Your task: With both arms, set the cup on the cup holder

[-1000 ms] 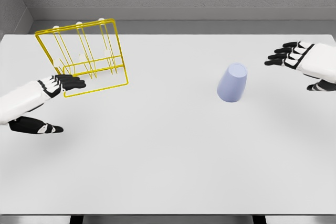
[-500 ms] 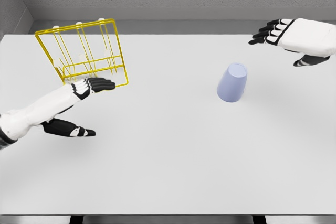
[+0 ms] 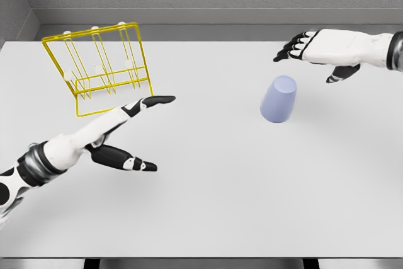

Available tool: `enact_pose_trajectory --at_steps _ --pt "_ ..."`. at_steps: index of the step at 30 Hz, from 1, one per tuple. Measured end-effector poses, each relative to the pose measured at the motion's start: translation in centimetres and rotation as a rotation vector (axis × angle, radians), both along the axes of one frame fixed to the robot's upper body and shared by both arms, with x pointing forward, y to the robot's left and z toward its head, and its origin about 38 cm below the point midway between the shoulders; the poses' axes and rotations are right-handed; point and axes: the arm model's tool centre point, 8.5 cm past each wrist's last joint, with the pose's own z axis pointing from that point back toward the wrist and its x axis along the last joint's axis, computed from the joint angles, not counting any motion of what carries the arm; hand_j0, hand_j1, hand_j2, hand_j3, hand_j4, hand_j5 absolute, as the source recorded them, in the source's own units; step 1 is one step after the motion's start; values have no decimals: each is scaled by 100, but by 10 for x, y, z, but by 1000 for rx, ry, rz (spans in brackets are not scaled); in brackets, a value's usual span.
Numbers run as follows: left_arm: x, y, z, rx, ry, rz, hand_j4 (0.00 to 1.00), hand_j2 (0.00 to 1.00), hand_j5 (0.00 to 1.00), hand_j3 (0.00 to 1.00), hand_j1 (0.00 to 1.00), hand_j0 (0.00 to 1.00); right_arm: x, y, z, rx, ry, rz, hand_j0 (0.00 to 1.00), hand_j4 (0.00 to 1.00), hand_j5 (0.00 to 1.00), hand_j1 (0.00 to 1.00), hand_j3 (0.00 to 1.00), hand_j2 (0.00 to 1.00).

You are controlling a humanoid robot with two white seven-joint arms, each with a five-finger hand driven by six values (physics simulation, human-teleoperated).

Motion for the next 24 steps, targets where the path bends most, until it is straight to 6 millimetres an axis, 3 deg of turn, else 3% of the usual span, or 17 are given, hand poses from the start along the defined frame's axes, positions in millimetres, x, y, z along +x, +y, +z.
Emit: enact_pose_trajectory --at_steps 4,11,21,24 --pt "13 -5 5 5 70 19 100 100 100 100 100 100 8 9 -17 -20 28 0 100 100 100 100 100 100" --pt "20 -10 -13 3 274 57 100 100 100 100 100 100 18 24 -47 -48 77 -3 100 100 100 100 100 100" --pt "36 -12 -19 36 454 110 100 100 100 100 100 100 18 34 -62 -62 103 10 99 99 99 99 99 99" --pt "37 -13 -22 33 509 118 100 100 100 100 100 100 18 34 -63 -64 103 11 93 93 93 93 93 93"
